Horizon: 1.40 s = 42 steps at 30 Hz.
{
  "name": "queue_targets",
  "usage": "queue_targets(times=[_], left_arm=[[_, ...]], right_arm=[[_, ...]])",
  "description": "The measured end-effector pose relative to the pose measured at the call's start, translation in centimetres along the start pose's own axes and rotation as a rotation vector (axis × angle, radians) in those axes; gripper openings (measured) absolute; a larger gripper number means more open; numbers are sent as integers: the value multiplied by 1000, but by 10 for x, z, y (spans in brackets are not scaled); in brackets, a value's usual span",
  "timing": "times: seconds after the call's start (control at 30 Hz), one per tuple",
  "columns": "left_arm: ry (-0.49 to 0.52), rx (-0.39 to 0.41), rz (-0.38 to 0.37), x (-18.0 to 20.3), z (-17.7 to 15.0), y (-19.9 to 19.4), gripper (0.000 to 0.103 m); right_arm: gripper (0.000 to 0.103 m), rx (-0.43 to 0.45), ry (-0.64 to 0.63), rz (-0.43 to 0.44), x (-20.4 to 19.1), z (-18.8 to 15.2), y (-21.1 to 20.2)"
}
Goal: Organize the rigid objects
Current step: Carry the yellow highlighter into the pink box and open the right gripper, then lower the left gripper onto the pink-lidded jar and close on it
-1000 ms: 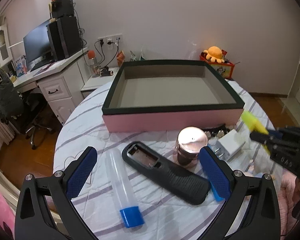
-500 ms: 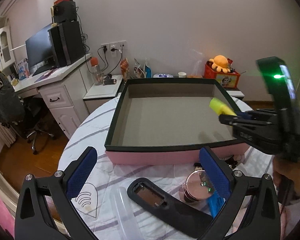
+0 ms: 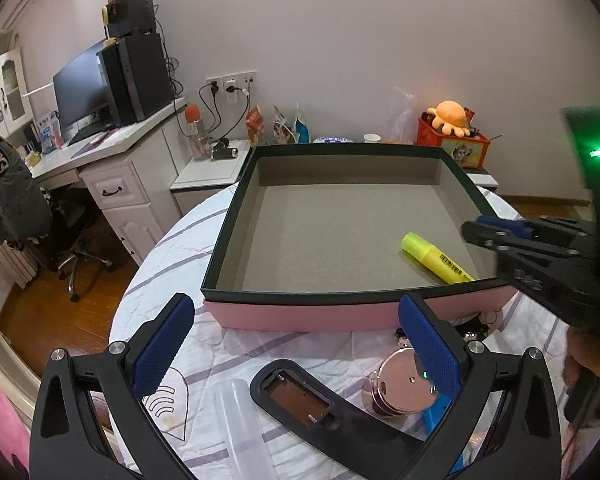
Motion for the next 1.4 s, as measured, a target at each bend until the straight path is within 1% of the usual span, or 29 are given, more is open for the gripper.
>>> queue_targets(times=[0.03, 0.1, 0.17, 0.3, 0.33, 0.37, 0.6, 0.8, 0.87, 0.93, 1.17, 1.27, 1.4], left_arm=[[-1, 2, -2, 0, 0, 0, 103], [-6, 7, -6, 2, 0, -6, 103], [-4, 15, -9, 5, -1, -13, 103], [1, 24, -25, 15, -4, -30, 103], [2, 25, -28, 18, -5, -34, 103], [4, 28, -31, 20, -7, -38, 103], [18, 32, -42, 31, -16, -62, 103], [31, 36, -54, 37, -23, -75, 103], [36, 30, -54, 38, -26, -77, 103], [40, 24, -51, 38, -29, -79, 103], [30, -6, -47, 32, -42, -77, 103], [32, -38, -38, 34, -48, -66, 103], [36, -62, -43, 39, -52, -54, 103]], right_arm=[[17, 14, 3, 1, 0, 1, -8], [24, 43, 3, 4, -2, 2, -26], [42, 74, 14, 0, -1, 2, -45], [52, 125, 27, -18, 0, -6, -80], [58, 130, 28, -21, 0, -8, -86], [61, 134, 29, -27, 1, -12, -94], [64, 146, 54, -61, 6, -41, -129], [65, 134, 92, -67, 6, -62, -141], [71, 131, 100, -70, 6, -68, -143], [73, 124, 101, -77, 6, -74, -144], [74, 122, 110, -84, 6, -85, -150], [75, 114, 118, -82, 6, -90, -147], [75, 103, 125, -78, 7, -93, -141]])
Point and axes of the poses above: each gripper's, at about its wrist camera, not at the fingertips, and y roughly the way its jaws point, x to its right, z to its top, the point moved 7 cm from there along y, roughly the way its jaws point, and after that the axes turned 12 degrees about x, right-handed, at the moved point
